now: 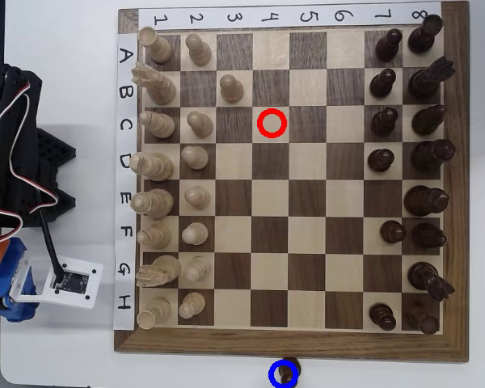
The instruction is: Move the piece to destination
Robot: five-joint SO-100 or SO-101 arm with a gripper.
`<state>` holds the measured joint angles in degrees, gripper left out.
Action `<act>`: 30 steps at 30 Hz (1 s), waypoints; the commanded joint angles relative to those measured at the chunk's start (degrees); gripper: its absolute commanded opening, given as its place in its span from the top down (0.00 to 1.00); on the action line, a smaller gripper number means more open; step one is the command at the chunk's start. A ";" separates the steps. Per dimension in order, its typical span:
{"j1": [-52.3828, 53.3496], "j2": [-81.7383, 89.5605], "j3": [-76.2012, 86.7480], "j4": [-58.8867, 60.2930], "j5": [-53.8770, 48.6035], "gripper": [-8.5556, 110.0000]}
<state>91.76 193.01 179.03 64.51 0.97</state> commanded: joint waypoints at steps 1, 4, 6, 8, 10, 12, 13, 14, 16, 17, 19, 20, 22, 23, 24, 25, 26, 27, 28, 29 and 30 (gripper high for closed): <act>-0.62 3.25 -0.26 -1.05 -0.97 0.92; -0.79 3.25 -0.26 -1.05 -1.05 0.92; -0.97 3.25 -0.26 -1.05 -1.23 0.92; -1.05 3.25 -0.18 -1.05 -1.23 0.92; -0.53 3.25 -0.18 -1.05 -0.88 0.92; -0.53 3.25 -0.18 -1.05 -0.97 0.92; -0.62 3.25 -0.18 -1.05 -0.97 0.92; -0.79 3.25 -0.18 -1.05 -1.14 0.92; -0.97 3.25 -0.18 -1.05 -1.32 0.92; -0.88 3.25 -0.18 -1.05 -1.23 0.92; -0.62 3.25 -0.18 -1.05 -1.05 0.92; -0.53 3.25 -0.18 -1.05 -0.97 0.92; -0.44 3.25 -0.18 -1.05 -0.88 0.92; -0.44 3.25 -0.18 -1.05 -0.88 0.92; -0.44 3.25 -0.18 -1.05 -0.88 0.92; -0.53 3.25 -0.18 -1.05 -0.97 0.92; -0.62 3.25 -0.18 -1.05 -1.05 0.92; -0.62 3.25 -0.18 -1.05 -1.05 0.92; -0.62 3.25 -0.18 -1.05 -1.05 0.92; -0.62 3.25 -0.18 -1.05 -1.05 0.92; -0.62 3.25 -0.18 -1.05 -1.05 0.92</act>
<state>91.67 193.01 179.21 64.51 0.97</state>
